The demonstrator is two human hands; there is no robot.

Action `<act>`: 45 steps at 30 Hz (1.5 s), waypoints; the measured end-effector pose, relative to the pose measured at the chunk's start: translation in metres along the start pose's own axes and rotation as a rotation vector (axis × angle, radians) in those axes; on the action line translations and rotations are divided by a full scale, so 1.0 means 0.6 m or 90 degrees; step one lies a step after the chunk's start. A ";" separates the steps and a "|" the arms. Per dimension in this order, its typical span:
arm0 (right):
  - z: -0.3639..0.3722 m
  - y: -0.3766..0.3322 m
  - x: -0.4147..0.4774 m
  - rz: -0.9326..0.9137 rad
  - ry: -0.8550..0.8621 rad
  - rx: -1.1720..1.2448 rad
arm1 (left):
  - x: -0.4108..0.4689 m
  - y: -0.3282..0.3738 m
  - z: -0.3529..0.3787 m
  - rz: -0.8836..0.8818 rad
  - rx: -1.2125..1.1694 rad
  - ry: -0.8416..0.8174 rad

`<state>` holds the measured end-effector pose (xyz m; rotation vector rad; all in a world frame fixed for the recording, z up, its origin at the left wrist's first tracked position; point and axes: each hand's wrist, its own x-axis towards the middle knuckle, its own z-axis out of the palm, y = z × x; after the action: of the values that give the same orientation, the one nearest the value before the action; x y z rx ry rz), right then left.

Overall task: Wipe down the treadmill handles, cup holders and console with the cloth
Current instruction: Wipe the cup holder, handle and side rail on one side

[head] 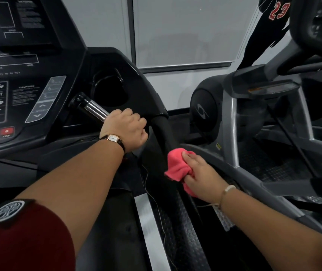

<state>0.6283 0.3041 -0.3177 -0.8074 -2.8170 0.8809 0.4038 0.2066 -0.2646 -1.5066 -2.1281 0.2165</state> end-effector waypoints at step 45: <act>0.005 0.003 0.001 0.093 0.122 0.443 | -0.002 0.001 -0.005 0.022 0.022 -0.001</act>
<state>0.6281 0.3044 -0.3211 -0.9110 -2.0699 1.5696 0.4060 0.2050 -0.2629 -1.5238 -2.0906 0.2656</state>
